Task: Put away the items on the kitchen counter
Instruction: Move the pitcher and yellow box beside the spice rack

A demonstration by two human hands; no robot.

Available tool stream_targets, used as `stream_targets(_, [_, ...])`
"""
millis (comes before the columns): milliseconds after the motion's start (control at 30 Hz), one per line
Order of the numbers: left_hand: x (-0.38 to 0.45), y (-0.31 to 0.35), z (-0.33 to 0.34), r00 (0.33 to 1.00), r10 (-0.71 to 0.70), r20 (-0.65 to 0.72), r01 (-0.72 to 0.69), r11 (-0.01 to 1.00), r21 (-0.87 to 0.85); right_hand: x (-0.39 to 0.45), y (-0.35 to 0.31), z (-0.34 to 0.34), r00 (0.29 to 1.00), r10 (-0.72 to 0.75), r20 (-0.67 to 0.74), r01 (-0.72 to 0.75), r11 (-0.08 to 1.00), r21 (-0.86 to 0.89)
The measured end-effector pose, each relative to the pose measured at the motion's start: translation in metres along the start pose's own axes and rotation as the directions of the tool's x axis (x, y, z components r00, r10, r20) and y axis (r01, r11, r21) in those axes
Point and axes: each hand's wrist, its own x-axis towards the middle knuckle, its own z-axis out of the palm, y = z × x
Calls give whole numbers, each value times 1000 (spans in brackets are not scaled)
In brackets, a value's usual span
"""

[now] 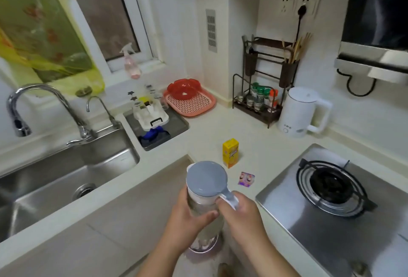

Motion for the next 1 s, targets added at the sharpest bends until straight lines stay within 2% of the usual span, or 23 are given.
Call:
stream_targets(167, [111,8,-27,999,23,-29,-22,998,55,111,-21,37,997,10,75,-16,997,70])
stream_targets(267, [188,19,-37,997,38,-67,-31,994,108,187,-46,47,994,-57,96,47,994,101])
stream_targets(400, [285,39,-36,994,67,-86,-54,987,148,278,-79,40,992,-89,89,82,993,81])
stream_targets(633, [452,37,4,1000,26,-2,-25,988,151,429,-85,22,1000,-21,17,21,999,27])
stream_targets(1000, [572,3,58,999,-21,48,9,967,253,546,-41,3,996,31,-87,-28,999,30])
